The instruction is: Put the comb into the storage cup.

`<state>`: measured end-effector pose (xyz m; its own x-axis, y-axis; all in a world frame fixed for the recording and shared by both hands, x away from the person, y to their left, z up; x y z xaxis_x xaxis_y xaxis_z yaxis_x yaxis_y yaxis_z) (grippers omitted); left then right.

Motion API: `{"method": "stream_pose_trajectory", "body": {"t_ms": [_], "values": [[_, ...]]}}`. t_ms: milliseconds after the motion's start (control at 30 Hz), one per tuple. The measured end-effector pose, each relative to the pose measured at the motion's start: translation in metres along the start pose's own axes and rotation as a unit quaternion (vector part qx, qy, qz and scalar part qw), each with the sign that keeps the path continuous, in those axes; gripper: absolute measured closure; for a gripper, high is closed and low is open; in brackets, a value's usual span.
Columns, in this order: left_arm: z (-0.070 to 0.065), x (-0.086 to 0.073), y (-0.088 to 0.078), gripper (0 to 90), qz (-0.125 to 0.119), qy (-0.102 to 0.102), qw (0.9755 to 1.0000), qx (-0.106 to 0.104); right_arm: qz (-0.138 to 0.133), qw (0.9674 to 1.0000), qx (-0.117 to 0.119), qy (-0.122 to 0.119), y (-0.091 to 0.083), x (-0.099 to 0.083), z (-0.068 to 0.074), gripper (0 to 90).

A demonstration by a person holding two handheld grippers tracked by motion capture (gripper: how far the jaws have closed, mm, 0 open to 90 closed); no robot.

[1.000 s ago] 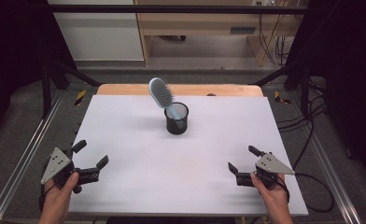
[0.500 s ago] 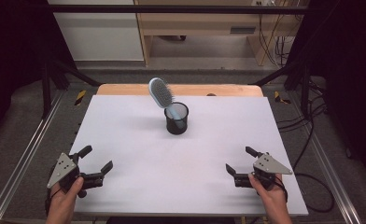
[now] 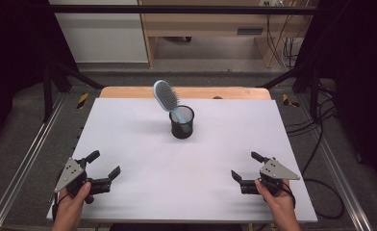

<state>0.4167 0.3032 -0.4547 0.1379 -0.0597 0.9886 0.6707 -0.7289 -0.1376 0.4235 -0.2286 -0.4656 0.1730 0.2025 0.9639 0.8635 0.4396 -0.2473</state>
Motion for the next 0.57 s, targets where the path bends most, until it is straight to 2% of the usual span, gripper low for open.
{"method": "stream_pose_trajectory", "body": {"t_ms": [300, 567], "values": [[0.006, -0.003, 0.008, 1.8, -0.005, -0.015, 0.9998, 0.013, 0.000, 1.0000, 0.000, 0.003, 0.000, -0.001, -0.001, 3.3], [0.016, -0.008, 0.006, 1.9, -0.002, -0.023, 0.9984, 0.052, 0.006, 0.9998, -0.014, 0.012, 0.001, -0.002, -0.005, 3.2]]}}
Point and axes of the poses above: each handheld gripper's, and its own axes: y roughly forward along the jaws, x roughly out of its top, z roughly to its left, the point moved 1 cm from there along y, roughly forward along the jaws, and after that the axes turned 11 degrees about -x, right-handed, at the moved point
